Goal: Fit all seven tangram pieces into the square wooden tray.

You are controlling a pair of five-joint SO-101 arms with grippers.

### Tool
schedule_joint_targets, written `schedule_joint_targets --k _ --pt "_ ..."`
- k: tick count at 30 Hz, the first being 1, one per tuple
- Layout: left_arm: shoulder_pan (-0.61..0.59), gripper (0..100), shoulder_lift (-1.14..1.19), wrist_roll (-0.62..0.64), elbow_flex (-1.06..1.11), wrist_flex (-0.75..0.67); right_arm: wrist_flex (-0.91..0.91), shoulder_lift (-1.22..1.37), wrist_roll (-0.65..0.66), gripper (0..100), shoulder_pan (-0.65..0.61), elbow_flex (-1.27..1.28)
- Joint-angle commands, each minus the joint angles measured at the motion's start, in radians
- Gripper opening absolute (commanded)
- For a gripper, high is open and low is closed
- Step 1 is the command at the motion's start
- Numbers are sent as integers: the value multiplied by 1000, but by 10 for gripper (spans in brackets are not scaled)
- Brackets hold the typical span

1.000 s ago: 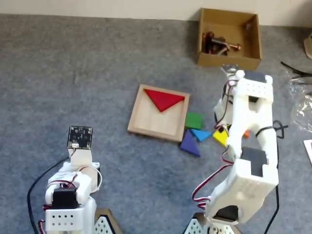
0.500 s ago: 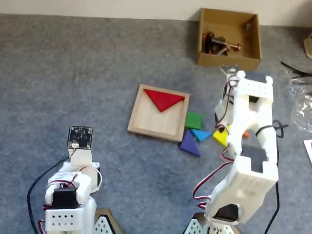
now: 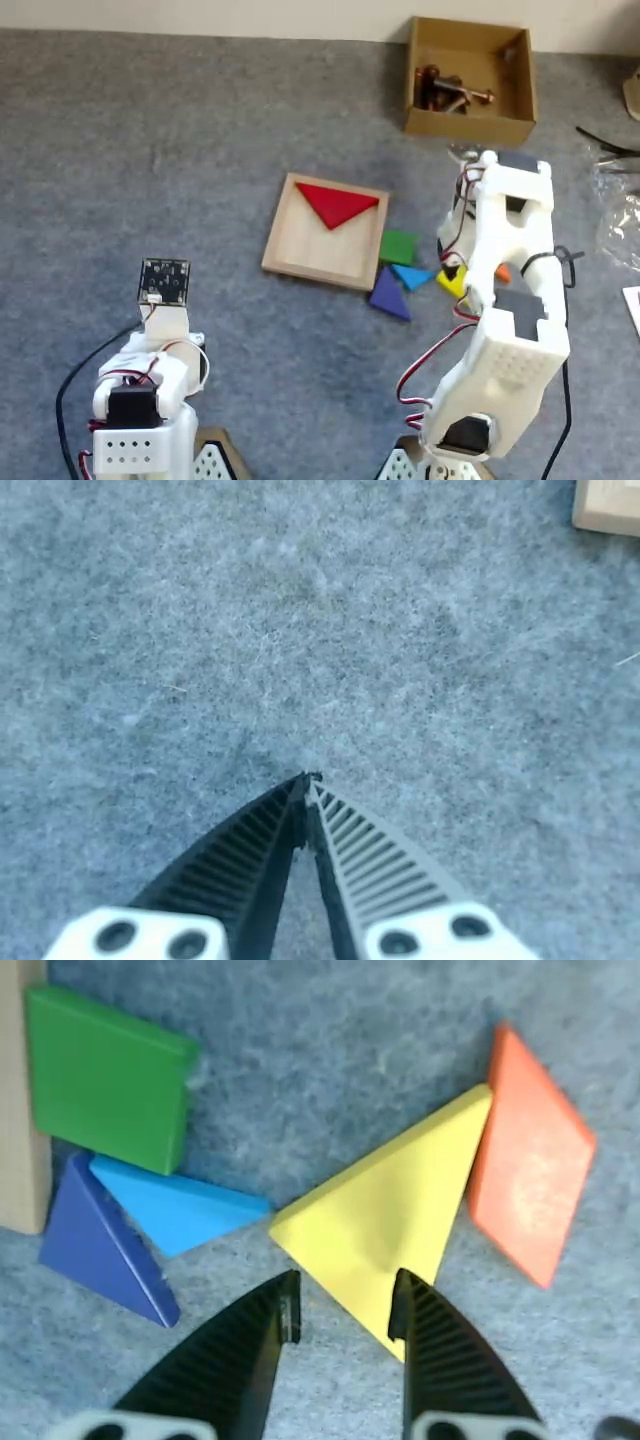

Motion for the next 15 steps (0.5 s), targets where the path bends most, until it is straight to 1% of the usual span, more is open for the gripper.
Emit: schedule_joint_targets --k 1,5,11,15 --pt "-13 7 -5 -6 22 5 -12 -18 15 200 -21 -48" --pt "-13 7 -5 -6 22 5 -10 -18 15 246 -38 -48" --pt "-13 7 -5 -6 22 5 -4 -16 8 248 -74 -44" --pt "-13 7 -5 -6 22 5 -36 -16 6 249 -107 44"
